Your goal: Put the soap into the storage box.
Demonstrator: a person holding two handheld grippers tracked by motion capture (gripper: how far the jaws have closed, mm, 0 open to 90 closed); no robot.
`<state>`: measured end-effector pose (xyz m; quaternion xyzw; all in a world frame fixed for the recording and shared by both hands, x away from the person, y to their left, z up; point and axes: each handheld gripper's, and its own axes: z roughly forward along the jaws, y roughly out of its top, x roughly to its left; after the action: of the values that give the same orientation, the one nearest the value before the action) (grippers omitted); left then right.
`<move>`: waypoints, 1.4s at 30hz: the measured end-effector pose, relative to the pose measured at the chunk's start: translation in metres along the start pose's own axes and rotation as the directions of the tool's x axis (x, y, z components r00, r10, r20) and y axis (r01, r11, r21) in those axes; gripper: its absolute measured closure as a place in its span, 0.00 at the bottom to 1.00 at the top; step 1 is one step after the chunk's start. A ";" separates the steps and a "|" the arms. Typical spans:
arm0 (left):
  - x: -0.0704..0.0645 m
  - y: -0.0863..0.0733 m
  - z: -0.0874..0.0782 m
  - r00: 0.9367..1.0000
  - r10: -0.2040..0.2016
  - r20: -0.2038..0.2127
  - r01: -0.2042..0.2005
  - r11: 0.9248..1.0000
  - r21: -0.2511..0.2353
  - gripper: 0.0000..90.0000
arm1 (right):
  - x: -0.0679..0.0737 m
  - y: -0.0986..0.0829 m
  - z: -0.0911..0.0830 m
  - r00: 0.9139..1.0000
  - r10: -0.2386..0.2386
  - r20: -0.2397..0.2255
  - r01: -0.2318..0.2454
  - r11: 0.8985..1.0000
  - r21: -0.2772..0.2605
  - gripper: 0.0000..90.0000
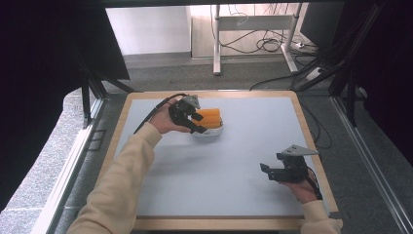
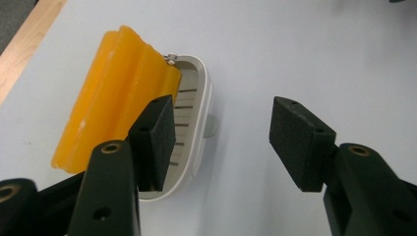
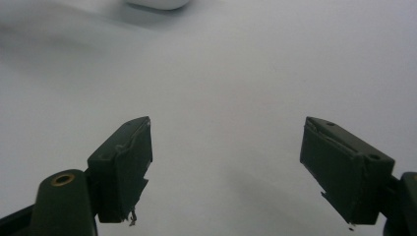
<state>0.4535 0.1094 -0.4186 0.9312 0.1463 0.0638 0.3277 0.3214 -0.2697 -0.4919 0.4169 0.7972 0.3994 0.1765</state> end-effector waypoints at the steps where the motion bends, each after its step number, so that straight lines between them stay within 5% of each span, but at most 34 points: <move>1: -0.002 -0.001 -0.001 1.000 -0.001 0.001 0.001 1.000 -0.003 0.47 | 0.000 0.000 -0.001 1.000 0.001 0.003 -0.001 1.000 -0.001 0.22; 13: -0.032 -0.023 -0.008 1.000 -0.018 0.000 0.018 0.999 -0.027 0.46 | 0.001 0.000 -0.002 1.000 -0.006 0.004 0.006 1.000 -0.002 0.22; 23: -0.069 -0.065 -0.016 0.994 -0.100 -0.042 0.097 0.993 -0.073 0.46 | 0.001 0.000 -0.001 1.000 -0.006 0.011 0.006 1.000 0.000 0.22; 28: -0.084 -0.083 -0.028 0.983 -0.165 -0.081 0.155 0.981 -0.118 0.47 | 0.002 0.000 0.001 1.000 -0.006 0.009 0.006 1.000 0.004 0.22; 31: -0.091 -0.091 -0.031 0.969 -0.222 -0.107 0.207 0.969 -0.135 0.47 | 0.003 0.000 0.002 1.000 -0.008 0.007 0.008 1.000 0.004 0.22; 42: -0.110 -0.113 -0.035 0.956 -0.269 -0.120 0.250 0.956 -0.155 0.47 | 0.003 0.000 0.003 1.000 -0.013 0.009 0.013 1.000 0.010 0.22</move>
<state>0.3155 0.1794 -0.4651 0.8722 0.2853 0.0951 0.3859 0.3215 -0.2655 -0.4933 0.4143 0.8012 0.3922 0.1806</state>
